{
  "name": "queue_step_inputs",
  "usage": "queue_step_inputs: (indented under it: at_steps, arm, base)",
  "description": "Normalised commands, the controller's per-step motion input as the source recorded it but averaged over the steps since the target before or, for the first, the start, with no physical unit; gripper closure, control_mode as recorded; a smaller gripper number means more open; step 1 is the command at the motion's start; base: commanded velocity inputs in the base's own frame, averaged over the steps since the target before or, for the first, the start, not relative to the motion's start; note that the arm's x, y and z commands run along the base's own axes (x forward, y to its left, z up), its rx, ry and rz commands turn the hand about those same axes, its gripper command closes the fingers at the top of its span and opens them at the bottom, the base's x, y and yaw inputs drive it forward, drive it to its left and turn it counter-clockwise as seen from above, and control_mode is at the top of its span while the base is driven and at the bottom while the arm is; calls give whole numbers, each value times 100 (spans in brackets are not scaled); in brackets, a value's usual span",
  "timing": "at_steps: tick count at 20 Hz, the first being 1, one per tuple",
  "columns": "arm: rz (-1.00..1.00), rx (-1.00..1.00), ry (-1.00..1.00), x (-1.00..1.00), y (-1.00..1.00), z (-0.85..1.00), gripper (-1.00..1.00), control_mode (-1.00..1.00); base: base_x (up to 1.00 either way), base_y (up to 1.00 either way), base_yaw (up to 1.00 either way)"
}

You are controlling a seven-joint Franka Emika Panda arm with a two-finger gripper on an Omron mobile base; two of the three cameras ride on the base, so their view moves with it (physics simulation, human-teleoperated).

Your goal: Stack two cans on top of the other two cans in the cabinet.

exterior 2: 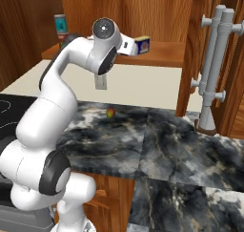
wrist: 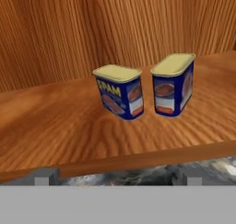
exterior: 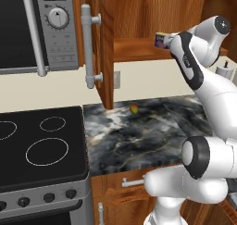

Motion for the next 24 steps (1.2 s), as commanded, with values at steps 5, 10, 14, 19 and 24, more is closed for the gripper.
queue_step_inputs:
  at_steps: [5, 10, 14, 19, 24]
  arm:
    - [0, 1, 0, 13, -6, -1, -100, -100]
    - [1, 3, 0, 21, 0, 0, -100, -100]
    - [1, 4, 0, 20, 0, 0, -100, -100]
    - [1, 2, 0, 30, 0, -1, -100, -100]
    - [1, 0, 0, 29, 0, -2, -100, -100]
  base:
    - [0, 0, 0]
    - [0, 0, 0]
    - [0, 0, 0]
    - [0, 0, 0]
    - [0, 0, 0]
